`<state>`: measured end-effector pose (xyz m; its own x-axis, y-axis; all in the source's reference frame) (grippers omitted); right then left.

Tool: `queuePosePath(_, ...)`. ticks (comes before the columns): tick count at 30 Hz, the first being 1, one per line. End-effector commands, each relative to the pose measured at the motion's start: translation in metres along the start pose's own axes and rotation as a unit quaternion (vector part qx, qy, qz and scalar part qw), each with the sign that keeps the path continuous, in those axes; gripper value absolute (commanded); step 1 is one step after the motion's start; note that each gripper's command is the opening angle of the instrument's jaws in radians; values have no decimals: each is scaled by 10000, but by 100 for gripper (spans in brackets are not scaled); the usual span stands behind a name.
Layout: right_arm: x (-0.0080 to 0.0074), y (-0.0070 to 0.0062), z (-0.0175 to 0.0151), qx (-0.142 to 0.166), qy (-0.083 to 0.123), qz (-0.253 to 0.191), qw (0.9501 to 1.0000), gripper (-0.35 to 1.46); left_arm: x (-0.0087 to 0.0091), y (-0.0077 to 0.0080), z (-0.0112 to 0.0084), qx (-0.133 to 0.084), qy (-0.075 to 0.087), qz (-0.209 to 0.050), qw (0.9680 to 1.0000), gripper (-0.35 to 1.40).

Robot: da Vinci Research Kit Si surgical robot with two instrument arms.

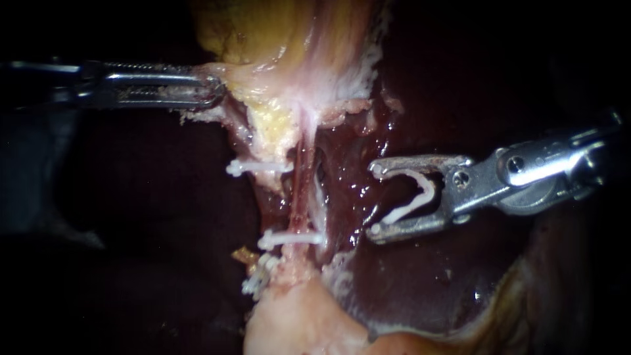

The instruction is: Clipping second clip right tube

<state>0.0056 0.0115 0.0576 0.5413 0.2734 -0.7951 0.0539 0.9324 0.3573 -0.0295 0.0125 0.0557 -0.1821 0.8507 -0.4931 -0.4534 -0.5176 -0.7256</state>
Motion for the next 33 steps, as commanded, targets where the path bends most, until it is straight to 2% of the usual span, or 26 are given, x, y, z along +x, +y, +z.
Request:
queuePosePath(1,0,0,0,-2,1,1,10000,50,2,1,-3,-8,-2,-5,10000,-35)
queuePosePath(7,0,0,0,-5,0,3,10000,50,18,5,-26,-67,-50,-51,10000,-35)
queuePosePath(13,0,0,0,-7,0,5,10000,50,47,12,-65,-28,156,-154,9998,-35)
queuePosePath(16,0,0,0,-9,-1,6,10000,50,54,15,-77,-8,204,-99,9997,-35)
queuePosePath(20,1,1,2,-18,-4,-17,10000,50,53,16,-79,-6,221,-100,9997,-35)
queuePosePath(25,6,1,18,54,9,585,9983,49,49,17,-75,13,230,-92,9997,-35)
queuePosePath(27,8,1,27,188,61,824,9964,48,49,18,-75,16,231,-91,9997,-35)
queuePosePath(33,7,0,64,305,162,1184,9924,47,47,20,-73,43,243,-89,9997,-35)
